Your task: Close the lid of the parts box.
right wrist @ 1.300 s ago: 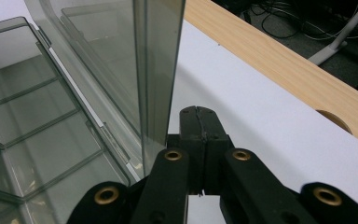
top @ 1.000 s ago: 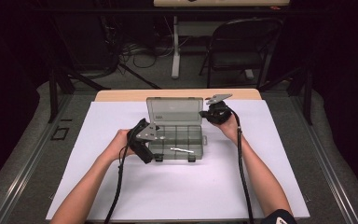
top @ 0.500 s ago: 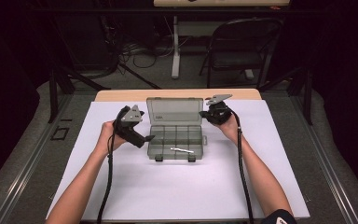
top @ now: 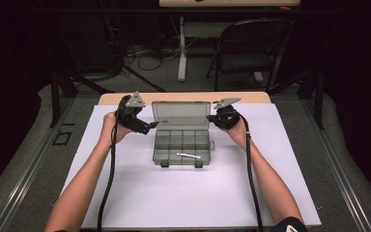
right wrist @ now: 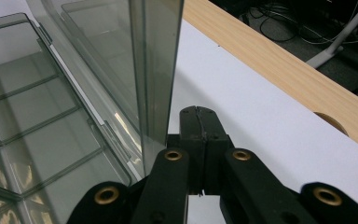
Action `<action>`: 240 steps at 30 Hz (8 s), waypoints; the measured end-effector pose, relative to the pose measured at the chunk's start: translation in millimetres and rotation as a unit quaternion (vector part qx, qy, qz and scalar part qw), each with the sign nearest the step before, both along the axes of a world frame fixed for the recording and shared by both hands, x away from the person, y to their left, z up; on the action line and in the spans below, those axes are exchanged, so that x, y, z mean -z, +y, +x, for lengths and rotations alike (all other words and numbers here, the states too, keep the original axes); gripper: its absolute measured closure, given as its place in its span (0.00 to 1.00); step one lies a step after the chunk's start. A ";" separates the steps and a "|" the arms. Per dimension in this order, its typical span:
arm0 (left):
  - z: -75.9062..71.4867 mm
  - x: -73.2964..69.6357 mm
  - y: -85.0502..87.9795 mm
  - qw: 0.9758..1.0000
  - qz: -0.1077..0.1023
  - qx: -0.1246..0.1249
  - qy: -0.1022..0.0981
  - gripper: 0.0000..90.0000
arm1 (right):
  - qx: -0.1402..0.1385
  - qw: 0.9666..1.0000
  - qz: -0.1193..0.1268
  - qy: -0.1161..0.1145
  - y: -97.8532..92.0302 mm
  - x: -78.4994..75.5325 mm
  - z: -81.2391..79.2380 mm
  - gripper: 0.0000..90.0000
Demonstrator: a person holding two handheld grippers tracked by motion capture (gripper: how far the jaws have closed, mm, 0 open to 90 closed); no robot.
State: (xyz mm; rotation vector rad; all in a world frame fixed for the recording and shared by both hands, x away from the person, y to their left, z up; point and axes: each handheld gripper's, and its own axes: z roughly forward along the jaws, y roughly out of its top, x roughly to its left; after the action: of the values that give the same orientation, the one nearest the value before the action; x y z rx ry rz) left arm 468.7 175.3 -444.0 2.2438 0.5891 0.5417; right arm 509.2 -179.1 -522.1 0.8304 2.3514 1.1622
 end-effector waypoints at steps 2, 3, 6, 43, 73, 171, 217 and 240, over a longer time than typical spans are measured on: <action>4.2 -1.2 -1.1 1.000 -0.001 -0.005 -0.001 0.19 | 0.000 1.000 0.001 0.001 -0.1 0.0 -0.2 1.00; 5.9 -1.5 -2.1 1.000 0.001 -0.011 -0.002 0.22 | 0.000 1.000 0.000 0.000 -0.2 0.1 -0.1 1.00; 10.3 -2.9 -3.8 1.000 0.001 -0.018 -0.006 0.32 | 0.000 1.000 -0.005 0.001 -0.2 -0.6 -0.4 1.00; 2.1 -4.6 0.7 0.999 -0.014 0.026 -0.041 0.87 | 0.029 0.999 -0.037 -0.001 -14.4 -20.2 -15.5 0.58; -15.1 -0.3 4.1 0.998 -0.009 0.042 -0.040 0.83 | -0.033 0.993 -0.090 -0.063 26.2 -86.9 -60.1 0.81; -58.1 57.6 -5.1 0.997 -0.027 0.010 0.070 0.95 | -0.109 0.991 -0.084 0.003 25.2 -22.0 -103.6 0.98; -63.4 72.1 -14.1 0.996 -0.011 0.037 0.076 0.66 | -0.083 0.992 -0.090 0.018 26.2 -10.4 -103.3 0.77; -86.1 57.8 1.0 0.998 -0.031 -0.009 0.060 0.10 | -0.045 0.995 -0.065 0.053 14.9 -27.2 -116.7 0.02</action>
State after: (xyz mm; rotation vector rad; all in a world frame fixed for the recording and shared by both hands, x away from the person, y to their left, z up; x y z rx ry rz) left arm 382.6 176.3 -501.8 2.2260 0.6780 0.3938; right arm 392.5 -164.2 -494.9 0.7670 2.5442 1.0078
